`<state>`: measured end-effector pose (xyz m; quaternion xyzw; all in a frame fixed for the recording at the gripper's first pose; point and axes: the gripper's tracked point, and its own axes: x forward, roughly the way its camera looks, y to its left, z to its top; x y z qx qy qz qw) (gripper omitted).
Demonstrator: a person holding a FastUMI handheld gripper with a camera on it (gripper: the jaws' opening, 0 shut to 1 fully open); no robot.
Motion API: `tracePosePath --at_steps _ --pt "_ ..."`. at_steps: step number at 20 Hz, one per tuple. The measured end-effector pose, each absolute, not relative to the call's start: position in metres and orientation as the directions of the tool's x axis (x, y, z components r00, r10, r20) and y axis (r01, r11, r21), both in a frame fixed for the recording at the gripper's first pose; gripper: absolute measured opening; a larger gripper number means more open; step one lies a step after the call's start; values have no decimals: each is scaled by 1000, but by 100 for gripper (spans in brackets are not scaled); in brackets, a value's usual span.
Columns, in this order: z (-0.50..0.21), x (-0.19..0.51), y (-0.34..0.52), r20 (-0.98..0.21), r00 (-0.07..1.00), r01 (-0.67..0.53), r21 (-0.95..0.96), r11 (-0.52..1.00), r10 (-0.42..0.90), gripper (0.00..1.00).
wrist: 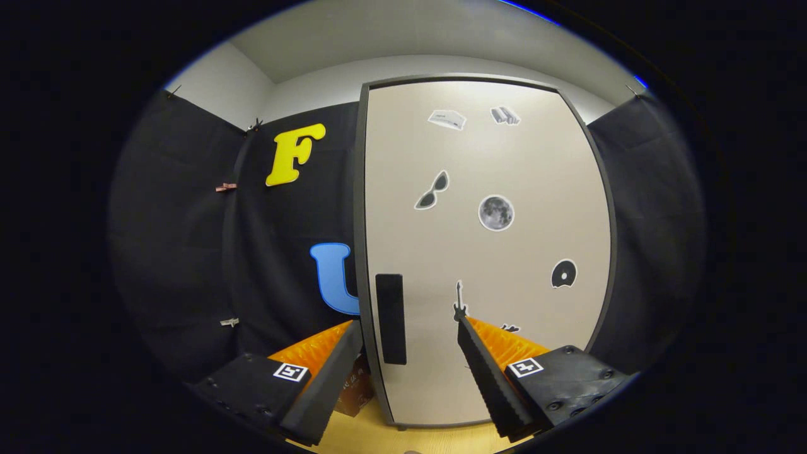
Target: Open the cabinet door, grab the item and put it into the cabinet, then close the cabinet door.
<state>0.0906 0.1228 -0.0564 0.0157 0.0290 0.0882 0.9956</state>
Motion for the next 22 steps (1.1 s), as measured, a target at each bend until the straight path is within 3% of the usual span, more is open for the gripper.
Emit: tracePosePath --at_steps 9,12,16,18,22 --pt "-85 130 145 -95 984 -147 52 988 151 97" --pt "-93 145 147 -99 988 -118 48 992 122 85" --pt "-98 161 149 -99 991 -84 23 996 86 85" --pt "-101 169 149 -103 993 -54 12 998 55 46" --pt "-105 170 150 -116 993 -40 -11 999 39 33"
